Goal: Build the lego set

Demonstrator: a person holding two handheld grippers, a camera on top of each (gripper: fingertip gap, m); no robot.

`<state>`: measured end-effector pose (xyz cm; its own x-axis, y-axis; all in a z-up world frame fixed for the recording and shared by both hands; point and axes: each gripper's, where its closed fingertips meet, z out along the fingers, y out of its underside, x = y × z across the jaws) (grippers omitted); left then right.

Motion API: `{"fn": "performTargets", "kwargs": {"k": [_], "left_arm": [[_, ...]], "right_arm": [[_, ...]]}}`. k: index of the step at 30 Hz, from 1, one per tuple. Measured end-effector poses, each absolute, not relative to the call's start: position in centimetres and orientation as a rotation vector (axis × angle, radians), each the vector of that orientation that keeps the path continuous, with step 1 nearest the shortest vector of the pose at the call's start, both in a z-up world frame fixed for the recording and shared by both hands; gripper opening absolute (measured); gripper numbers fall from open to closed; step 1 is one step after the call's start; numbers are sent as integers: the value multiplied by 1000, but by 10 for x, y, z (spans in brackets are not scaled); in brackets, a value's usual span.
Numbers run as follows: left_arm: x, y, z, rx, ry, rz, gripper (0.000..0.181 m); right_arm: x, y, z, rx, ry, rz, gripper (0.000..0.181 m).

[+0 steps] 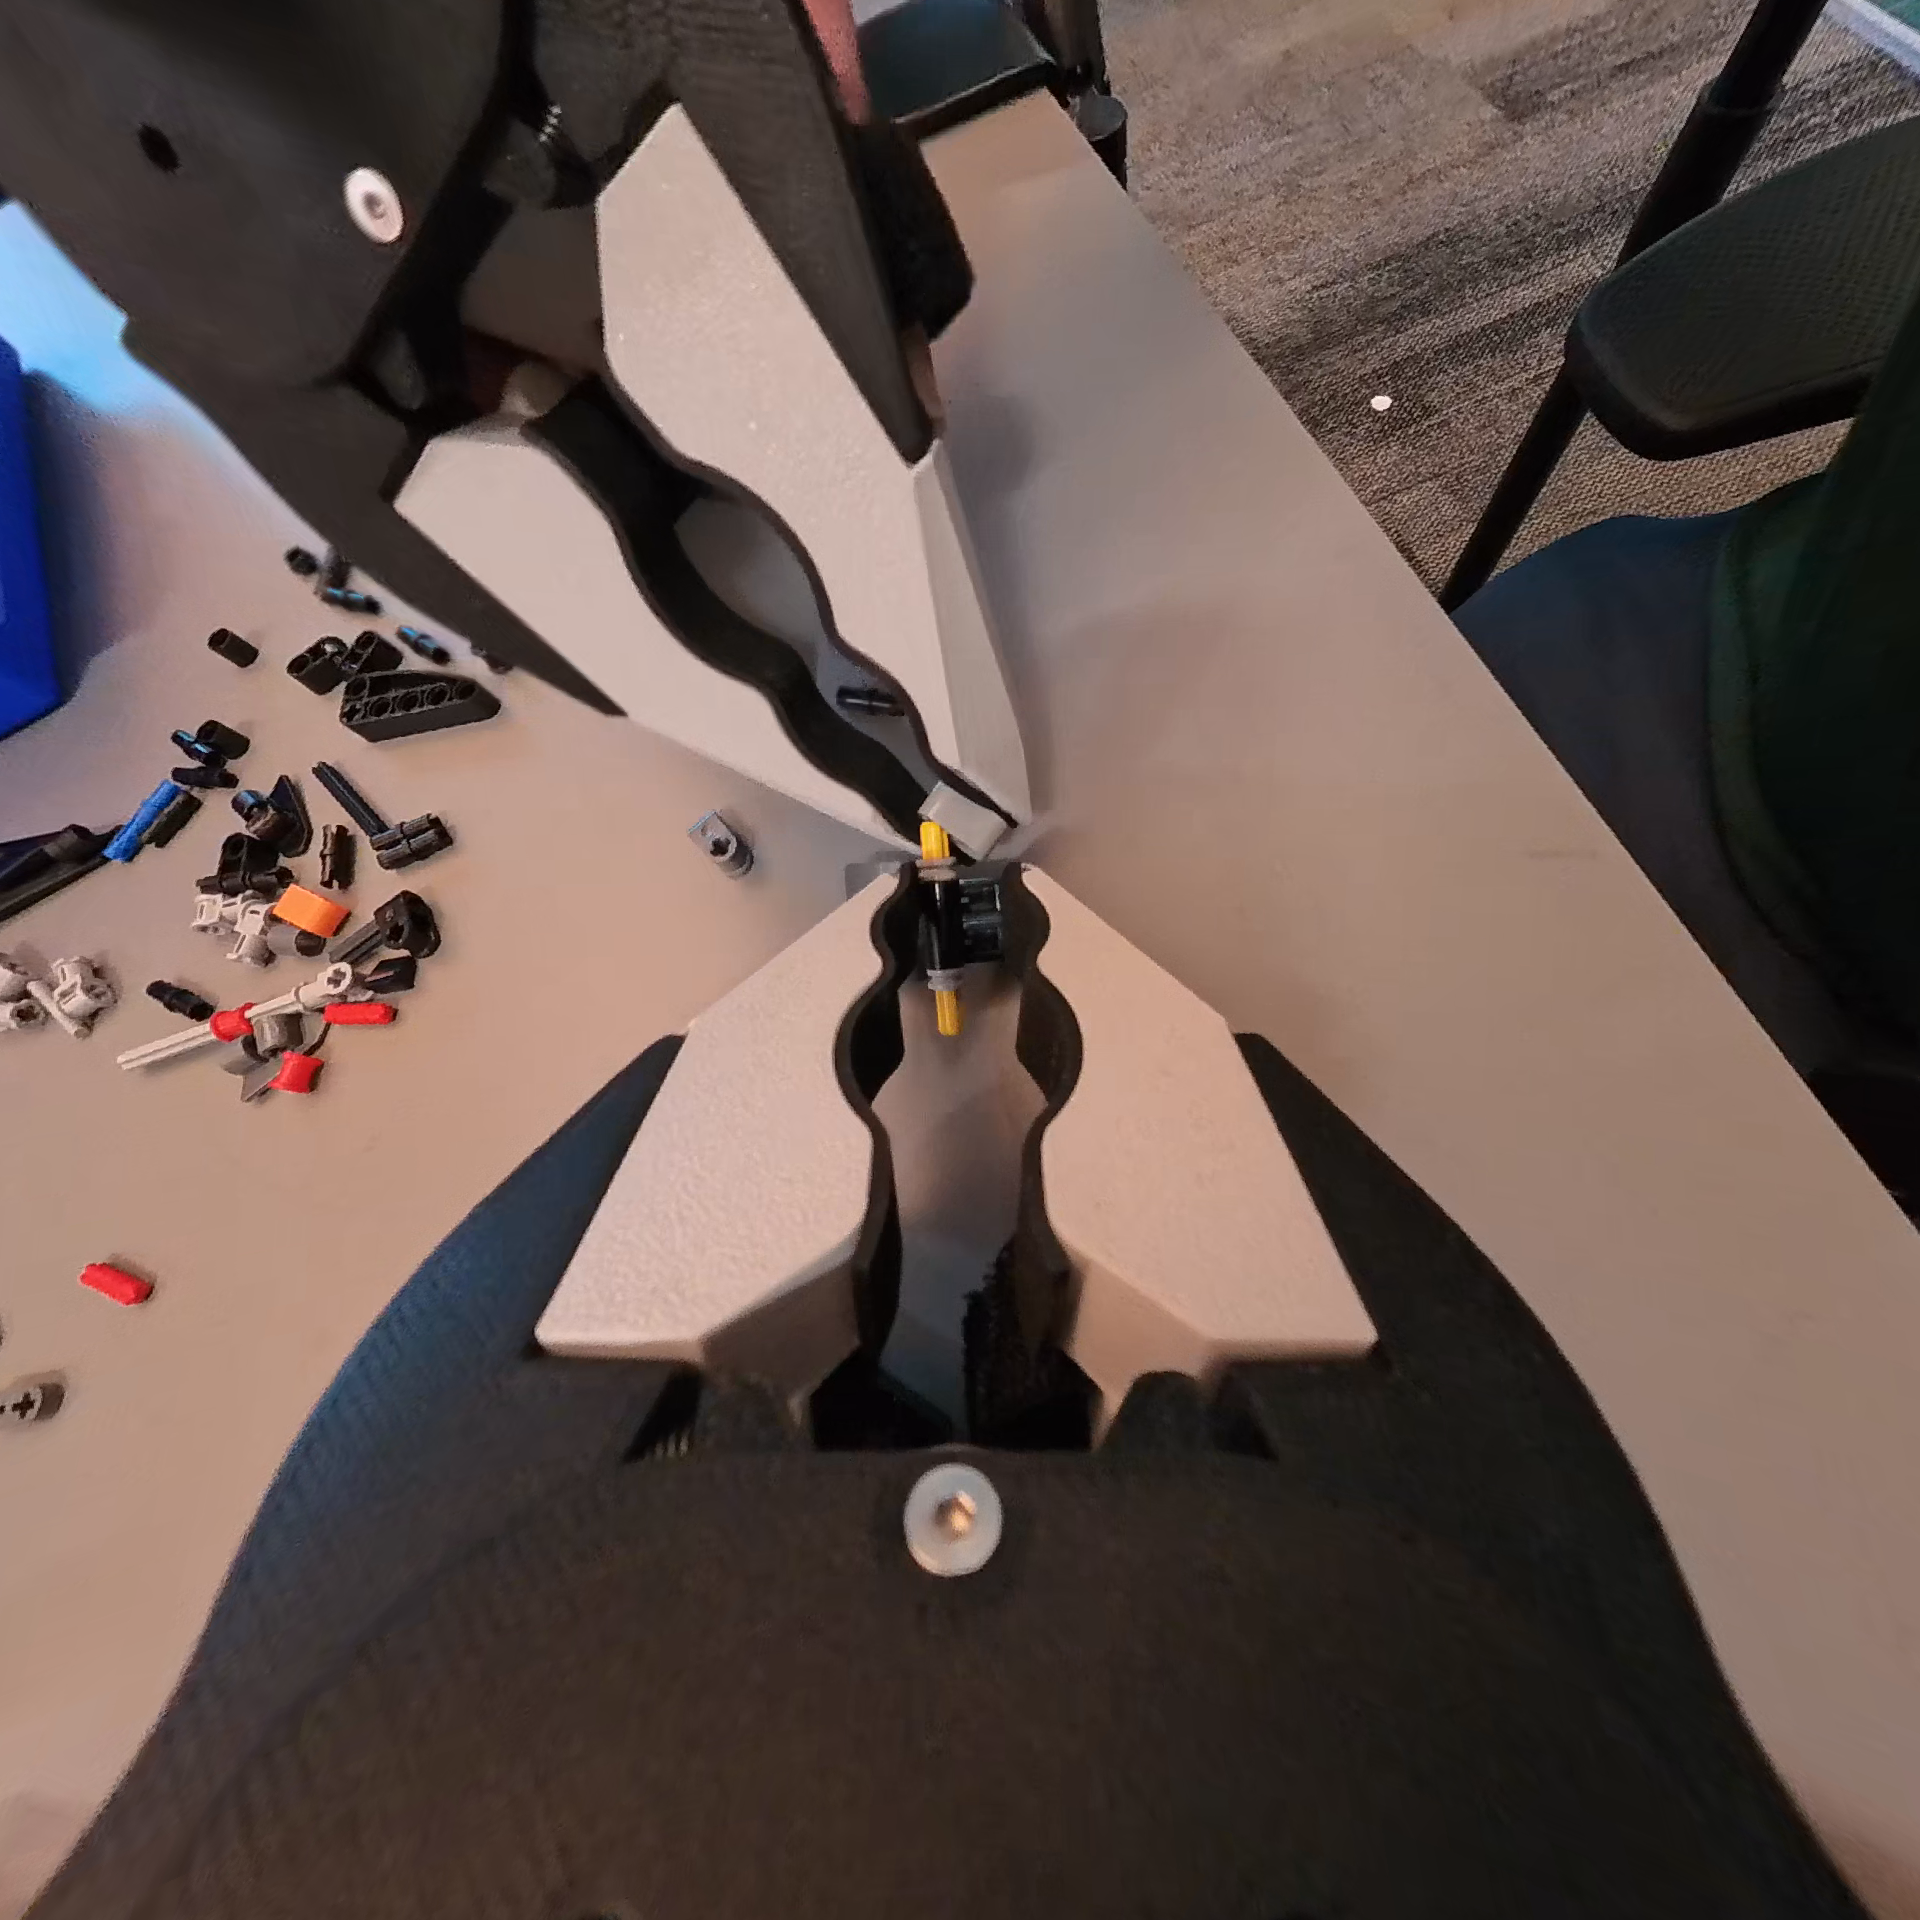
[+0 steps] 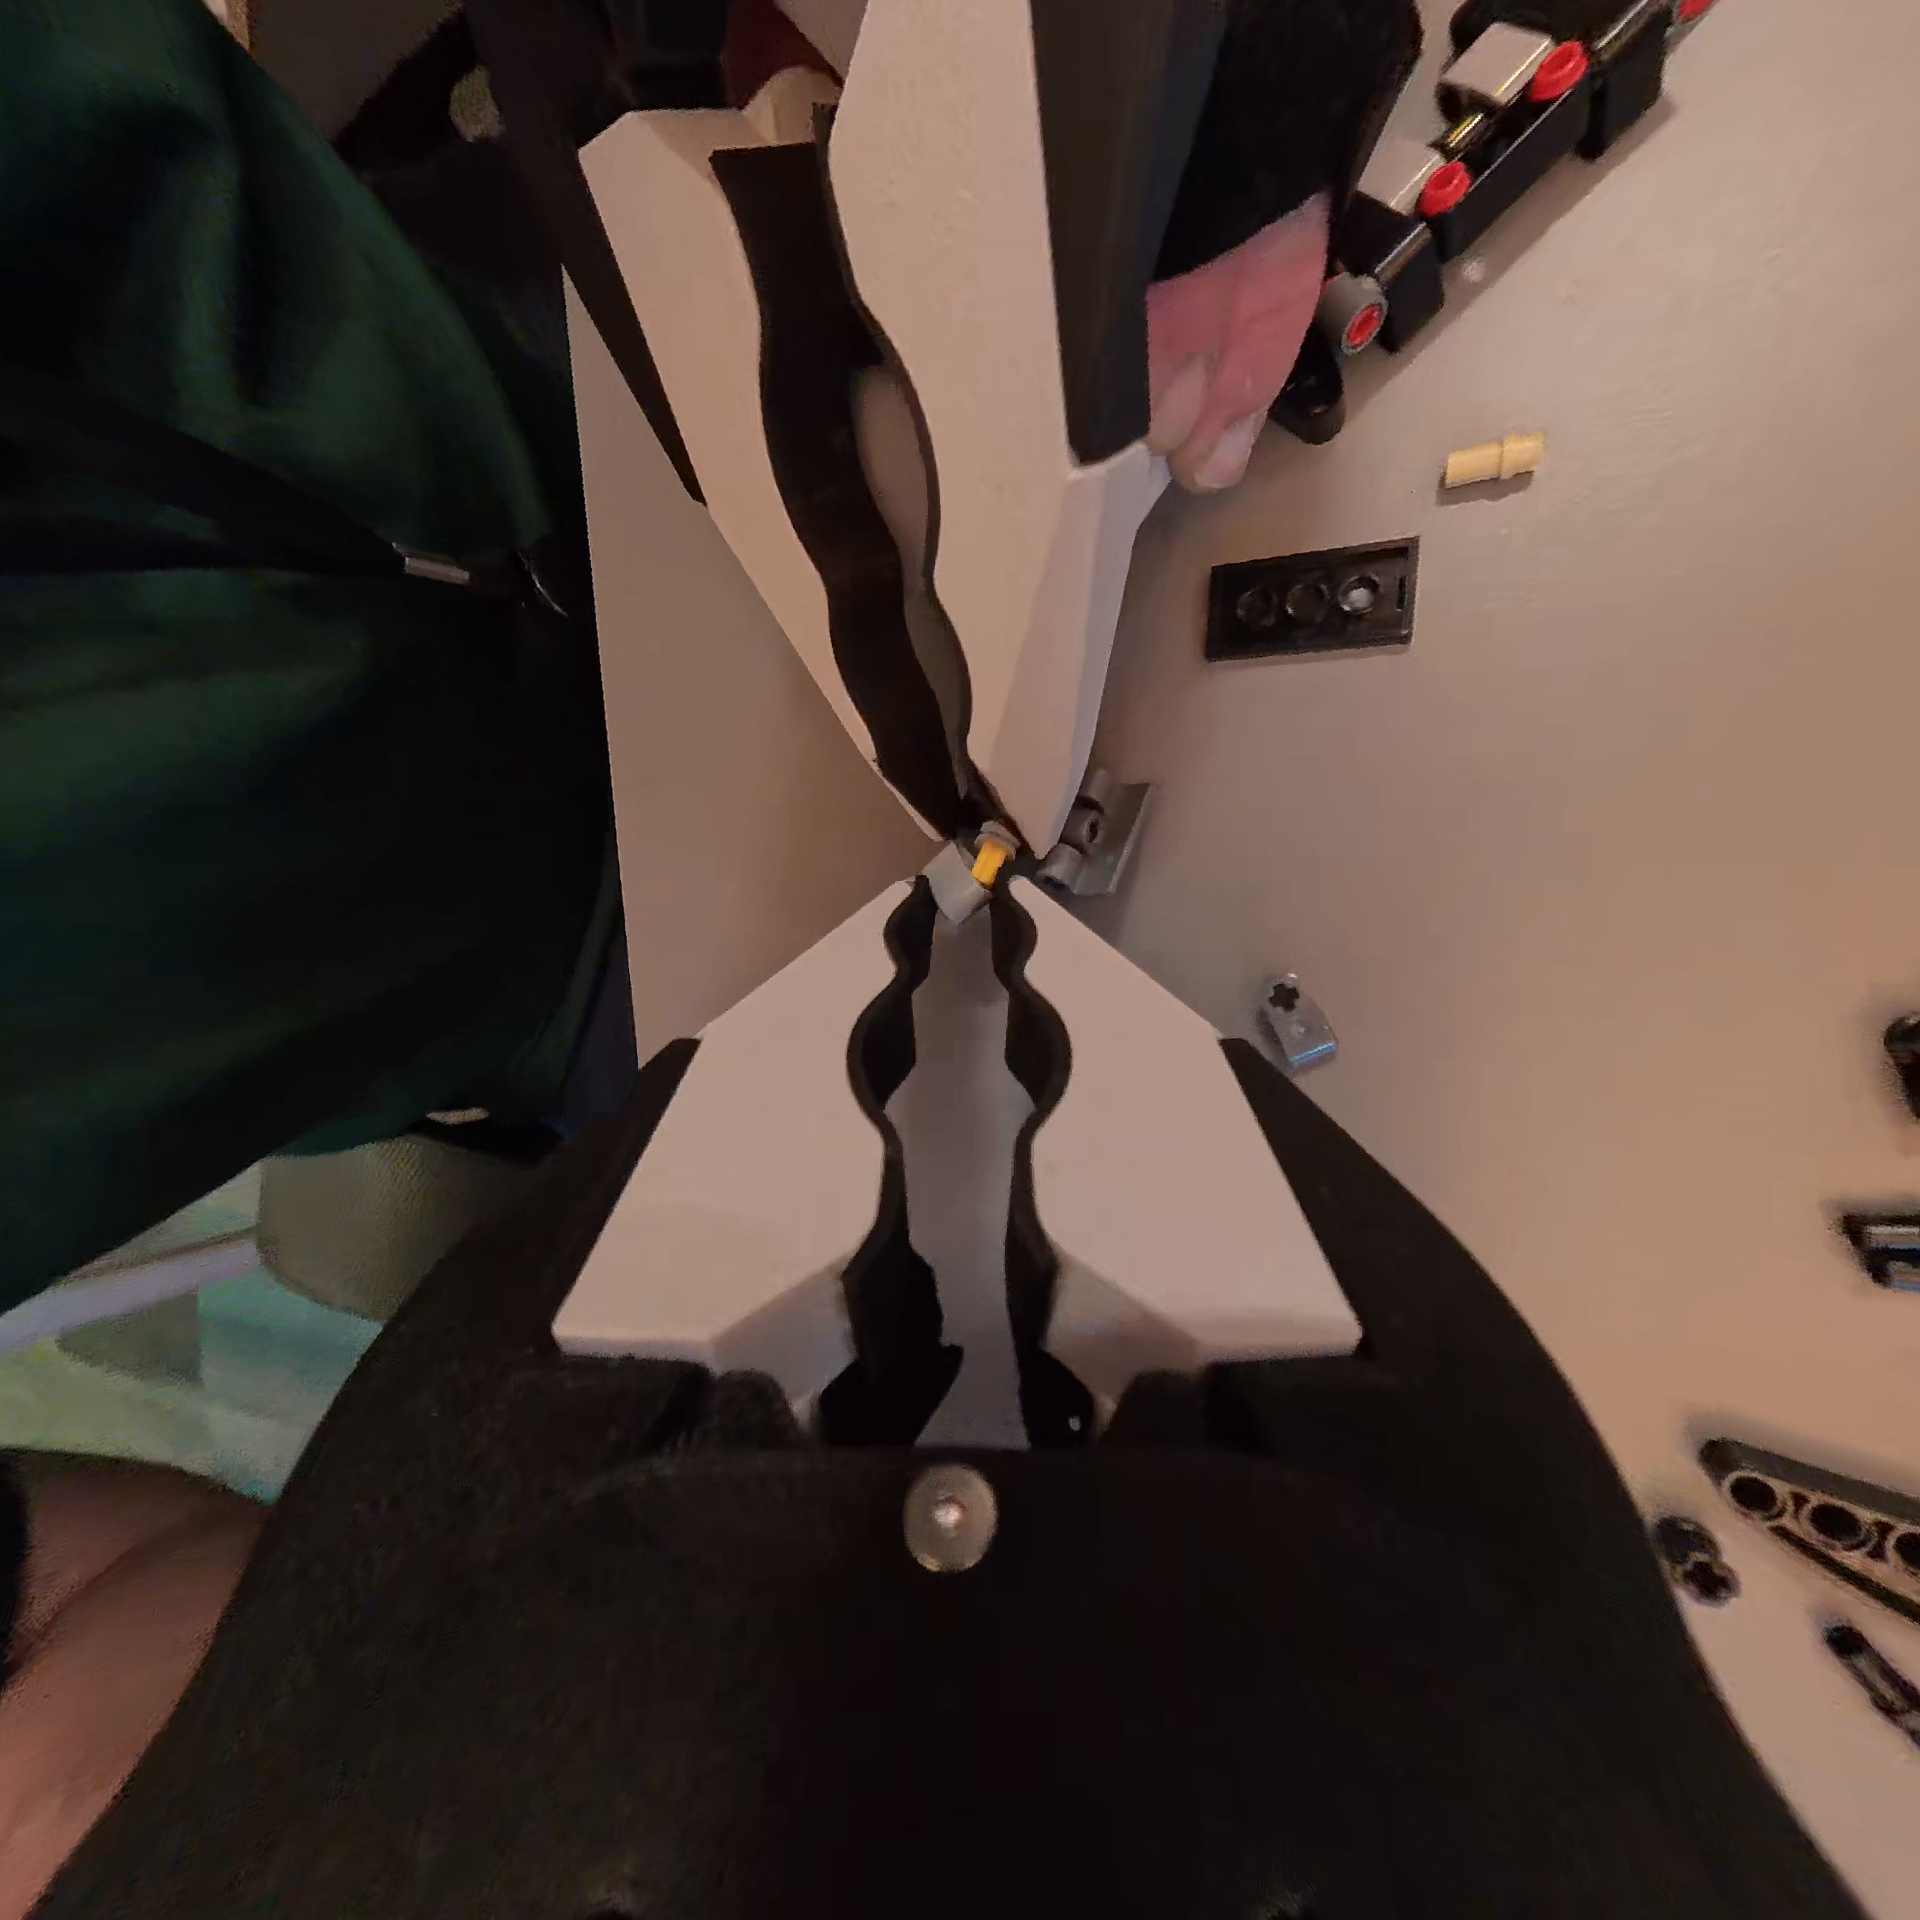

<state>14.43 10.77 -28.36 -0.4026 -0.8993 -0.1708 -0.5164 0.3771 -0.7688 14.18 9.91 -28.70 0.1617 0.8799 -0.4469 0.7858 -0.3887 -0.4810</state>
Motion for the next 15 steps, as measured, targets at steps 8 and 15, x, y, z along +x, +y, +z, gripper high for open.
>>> {"fn": "performTargets", "kwargs": {"k": [8, 15], "left_arm": [[144, 116, -284, -1234, 2033, -813, 14], [143, 119, -283, -1243, 2021, -808, 14]], "right_arm": [[146, 100, -286, -2294, -1454, 1048, 8], [150, 102, -279, -2242, -1380, 1001, 8]]}}
